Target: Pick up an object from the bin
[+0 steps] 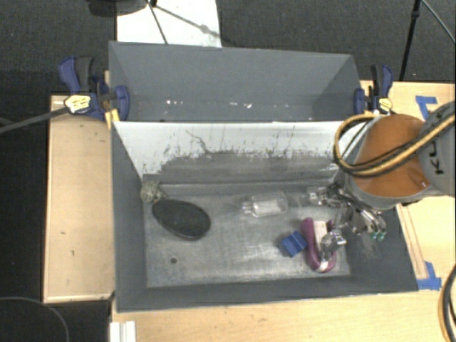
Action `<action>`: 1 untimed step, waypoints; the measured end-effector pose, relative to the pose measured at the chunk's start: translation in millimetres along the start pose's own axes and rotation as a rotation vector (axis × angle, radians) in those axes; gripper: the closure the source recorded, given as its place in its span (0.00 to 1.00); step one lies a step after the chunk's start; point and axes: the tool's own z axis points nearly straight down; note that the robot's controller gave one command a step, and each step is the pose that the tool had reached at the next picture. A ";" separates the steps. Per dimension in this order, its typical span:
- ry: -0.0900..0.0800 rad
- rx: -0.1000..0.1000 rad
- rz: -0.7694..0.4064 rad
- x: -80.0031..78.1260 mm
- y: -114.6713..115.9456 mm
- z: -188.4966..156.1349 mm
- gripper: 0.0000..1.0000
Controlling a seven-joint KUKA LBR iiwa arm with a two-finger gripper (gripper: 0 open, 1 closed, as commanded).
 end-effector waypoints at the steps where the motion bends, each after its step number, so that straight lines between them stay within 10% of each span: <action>1: -0.014 0.009 0.023 9.6 8.1 3.8 0.00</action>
Offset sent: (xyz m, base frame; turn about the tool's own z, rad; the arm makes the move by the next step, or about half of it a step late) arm -0.0317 0.0228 -0.0201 0.0234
